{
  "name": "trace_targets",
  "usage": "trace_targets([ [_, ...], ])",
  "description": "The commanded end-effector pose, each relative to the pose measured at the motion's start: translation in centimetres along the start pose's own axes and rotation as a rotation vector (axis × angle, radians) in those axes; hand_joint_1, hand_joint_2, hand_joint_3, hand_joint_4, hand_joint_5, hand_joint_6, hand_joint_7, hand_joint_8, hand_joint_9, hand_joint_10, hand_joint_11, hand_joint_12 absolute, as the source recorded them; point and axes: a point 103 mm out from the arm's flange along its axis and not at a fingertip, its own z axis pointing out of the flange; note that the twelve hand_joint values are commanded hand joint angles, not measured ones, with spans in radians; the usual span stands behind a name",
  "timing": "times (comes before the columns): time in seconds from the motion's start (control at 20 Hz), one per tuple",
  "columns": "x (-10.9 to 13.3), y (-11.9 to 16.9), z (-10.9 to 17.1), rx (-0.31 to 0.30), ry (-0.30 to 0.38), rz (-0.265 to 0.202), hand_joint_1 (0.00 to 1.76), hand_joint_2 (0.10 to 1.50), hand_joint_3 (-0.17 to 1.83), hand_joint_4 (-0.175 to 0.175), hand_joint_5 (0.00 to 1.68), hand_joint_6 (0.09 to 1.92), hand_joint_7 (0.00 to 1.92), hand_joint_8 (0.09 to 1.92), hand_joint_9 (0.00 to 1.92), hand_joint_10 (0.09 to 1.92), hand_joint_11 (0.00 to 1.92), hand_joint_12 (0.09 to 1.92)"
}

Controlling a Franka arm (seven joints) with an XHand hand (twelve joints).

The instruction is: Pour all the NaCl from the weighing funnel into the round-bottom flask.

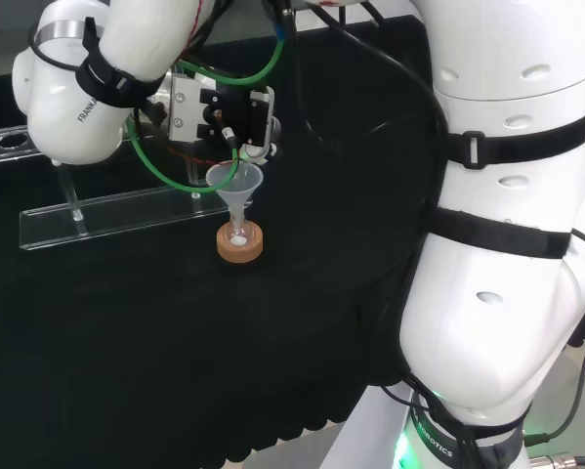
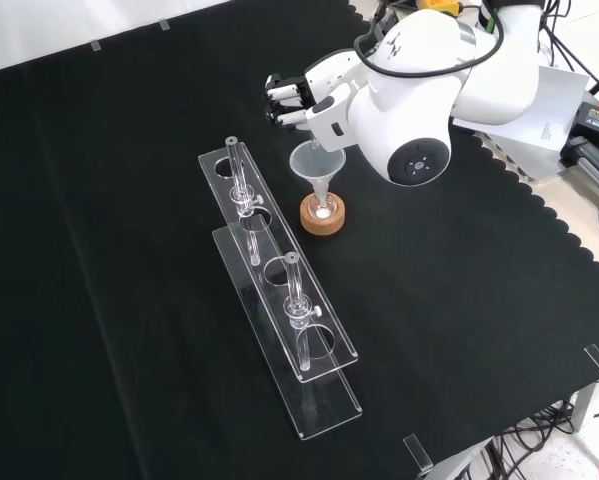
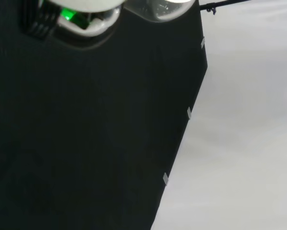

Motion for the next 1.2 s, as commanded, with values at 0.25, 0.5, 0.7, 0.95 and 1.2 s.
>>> trace_targets([
  [0.25,-0.5,0.2,0.5,-0.010,0.104,-0.021,1.12,0.70,0.54,0.175,1.32,0.54,0.55,0.63,0.86,0.35,0.62,1.17],
  [0.5,-0.9,0.3,0.5,-0.035,0.170,-0.033,1.12,0.70,0.54,0.175,1.32,0.54,0.55,0.63,0.86,0.35,0.62,1.17],
  [0.7,-1.2,0.5,1.1,-0.064,0.211,-0.046,1.12,0.70,0.54,0.175,1.32,0.55,0.55,0.63,0.86,0.35,0.62,1.18],
  [0.95,-1.5,0.9,2.5,-0.073,0.259,-0.051,1.12,0.70,0.54,0.175,1.32,0.55,0.55,0.63,0.86,0.35,0.62,1.18],
  [1.2,-2.2,1.2,3.6,-0.094,0.370,-0.048,1.12,0.70,0.54,0.175,1.31,0.55,0.55,0.64,0.87,0.36,0.64,1.18],
])
